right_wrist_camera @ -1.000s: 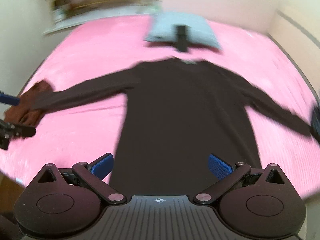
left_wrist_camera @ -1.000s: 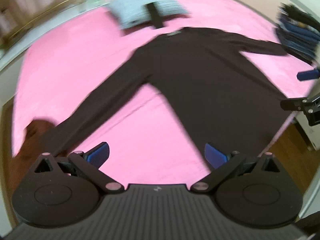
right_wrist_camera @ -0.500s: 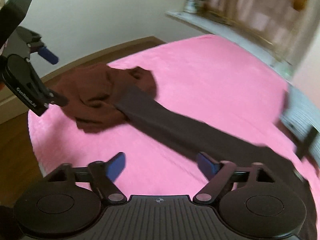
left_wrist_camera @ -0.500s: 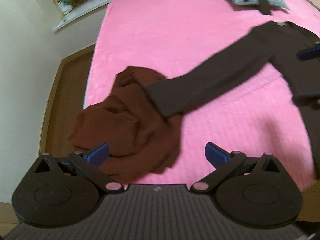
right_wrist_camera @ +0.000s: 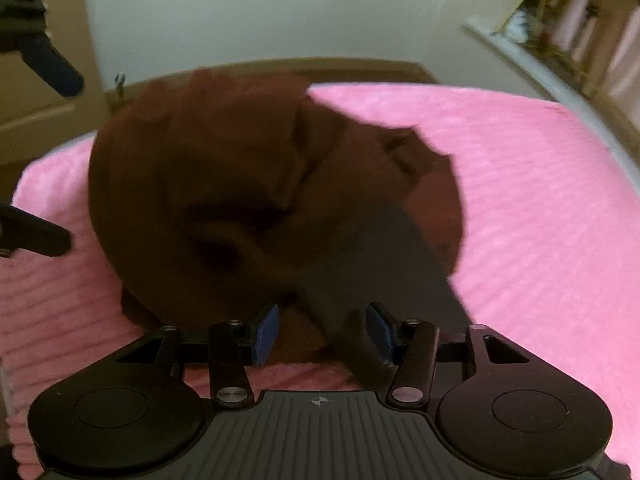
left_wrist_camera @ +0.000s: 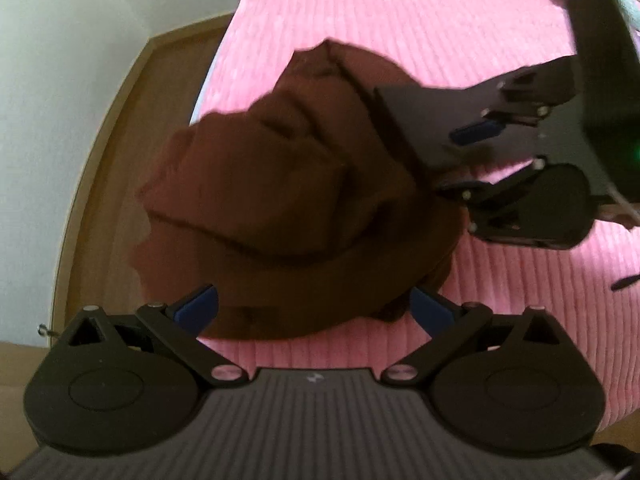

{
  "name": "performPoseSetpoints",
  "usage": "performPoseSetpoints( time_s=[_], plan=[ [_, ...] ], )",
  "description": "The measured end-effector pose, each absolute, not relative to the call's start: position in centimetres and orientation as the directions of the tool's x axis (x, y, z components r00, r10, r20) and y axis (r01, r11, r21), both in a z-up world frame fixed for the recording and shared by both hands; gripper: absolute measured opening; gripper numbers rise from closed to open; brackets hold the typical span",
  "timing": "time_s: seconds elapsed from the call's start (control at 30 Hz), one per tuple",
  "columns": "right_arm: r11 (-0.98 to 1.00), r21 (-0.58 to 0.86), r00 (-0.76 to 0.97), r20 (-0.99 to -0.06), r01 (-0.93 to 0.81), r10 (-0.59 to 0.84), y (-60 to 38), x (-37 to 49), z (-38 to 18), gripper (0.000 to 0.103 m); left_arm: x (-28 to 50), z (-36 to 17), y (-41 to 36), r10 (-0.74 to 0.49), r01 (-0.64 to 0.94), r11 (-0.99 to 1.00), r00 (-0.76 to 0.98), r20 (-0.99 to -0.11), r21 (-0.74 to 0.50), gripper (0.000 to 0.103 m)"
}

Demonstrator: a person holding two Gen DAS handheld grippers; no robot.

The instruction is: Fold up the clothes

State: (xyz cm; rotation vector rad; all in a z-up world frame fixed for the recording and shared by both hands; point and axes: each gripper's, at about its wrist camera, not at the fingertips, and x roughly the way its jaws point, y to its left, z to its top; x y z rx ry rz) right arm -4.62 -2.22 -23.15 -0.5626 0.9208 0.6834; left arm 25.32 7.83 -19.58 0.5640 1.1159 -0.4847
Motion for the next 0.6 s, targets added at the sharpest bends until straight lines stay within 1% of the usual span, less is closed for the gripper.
performPoseSetpoints(
  time_s=[0.03, 0.07, 0.1, 0.13, 0.17, 0.23, 0.27, 0.33, 0.47, 0.6],
  plan=[
    [0.65, -0.144, 0.414, -0.865, -0.747, 0.284, -1.8, -4.2, -24.1, 0.036, 25.4, -19.9, 8.1, -0.076, 0.619, 0.766, 0.359, -0.93, 0.176, 0.101],
    [0.647, -0.139, 0.406, -0.869, -0.75, 0.283, -1.6, -3.9, -24.6, 0.035, 25.5, -20.0, 8.3, -0.072, 0.615, 0.769, 0.355, -0.932, 0.175, 0.101],
    [0.652, -0.13, 0.403, -0.869, -0.747, 0.288, -1.6, -3.6, -24.9, 0.031, 25.5, -20.0, 8.4, -0.071, 0.612, 0.772, 0.352, -0.933, 0.172, 0.101],
    [0.659, -0.122, 0.404, -0.866, -0.742, 0.295, -1.6, -3.3, -24.8, 0.024, 25.5, -20.0, 8.6, -0.07, 0.609, 0.775, 0.349, -0.935, 0.169, 0.101],
    [0.666, -0.116, 0.407, -0.862, -0.737, 0.3, -1.6, -3.1, -24.7, 0.021, 25.6, -20.0, 8.7, -0.069, 0.606, 0.778, 0.346, -0.936, 0.167, 0.101],
    [0.699, -0.084, 0.41, -0.856, -0.711, 0.314, -2.0, -2.4, -24.0, 0.006, 25.5, -19.8, 8.3, -0.073, 0.616, 0.77, 0.342, -0.937, 0.164, 0.101],
    [0.712, -0.074, 0.413, -0.854, -0.698, 0.317, -2.3, -2.4, -23.5, 0.003, 25.5, -19.7, 8.0, -0.077, 0.623, 0.765, 0.341, -0.937, 0.164, 0.101],
    [0.734, -0.076, 0.429, -0.85, -0.675, 0.307, -2.9, -1.9, -22.9, 0.001, 25.8, -19.5, 7.2, -0.088, 0.637, 0.753, 0.346, -0.934, 0.165, 0.101],
    [0.793, -0.046, 0.475, -0.821, -0.608, 0.317, -5.1, -0.9, -21.0, 0.001, 26.1, -18.9, 5.2, -0.126, 0.664, 0.731, 0.359, -0.925, 0.158, 0.101],
    [0.89, 0.006, 0.564, -0.771, -0.456, 0.295, -10.4, -0.4, -17.0, 0.001, 25.4, -18.1, 2.4, -0.174, 0.715, 0.682, 0.362, -0.916, 0.154, 0.101]
  ],
)
